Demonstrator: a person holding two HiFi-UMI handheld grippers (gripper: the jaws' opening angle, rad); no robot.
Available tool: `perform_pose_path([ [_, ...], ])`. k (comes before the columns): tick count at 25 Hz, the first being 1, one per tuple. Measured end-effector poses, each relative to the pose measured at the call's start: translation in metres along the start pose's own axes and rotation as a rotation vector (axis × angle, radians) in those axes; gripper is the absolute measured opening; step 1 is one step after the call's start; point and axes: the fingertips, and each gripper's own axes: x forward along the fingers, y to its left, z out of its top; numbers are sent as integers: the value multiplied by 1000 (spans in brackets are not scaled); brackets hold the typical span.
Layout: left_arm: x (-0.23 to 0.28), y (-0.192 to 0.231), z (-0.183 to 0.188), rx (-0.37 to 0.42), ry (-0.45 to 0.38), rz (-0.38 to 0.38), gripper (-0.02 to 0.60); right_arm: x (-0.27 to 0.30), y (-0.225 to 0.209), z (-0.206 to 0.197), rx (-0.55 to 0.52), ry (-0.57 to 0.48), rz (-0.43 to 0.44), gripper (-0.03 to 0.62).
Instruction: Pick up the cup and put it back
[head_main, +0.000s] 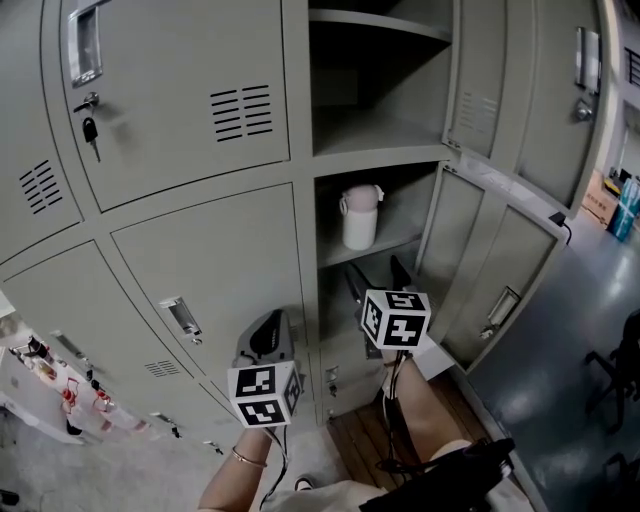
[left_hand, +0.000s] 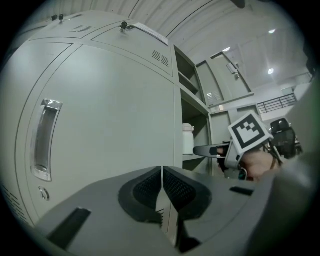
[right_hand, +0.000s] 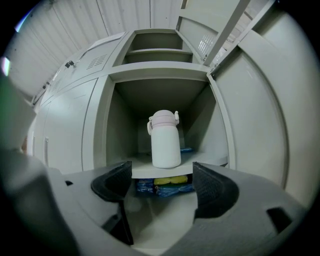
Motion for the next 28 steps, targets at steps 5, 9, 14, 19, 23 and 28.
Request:
perform_pose_path([
  [5,-1,4,-2,-1,6,11,12,11,-2,3,-15,2,1,368],
  [9,-1,9,-5,-1,15,24,12,21,-2,9,-29,-6,6,371],
  [14,-1,9,-5,5,12,26,12,37,1,14,-39,0,27,380],
  [19,-2,10,-6,-1,14,31,12,52,-1,17,-8,5,32,390],
  [23,-1,11,-6,-2,13,36,12,61,-2,21,-25,4,25,391],
  [28,0,12,-8,-7,13,40,12,72,-3,23,-46,11,28,393],
])
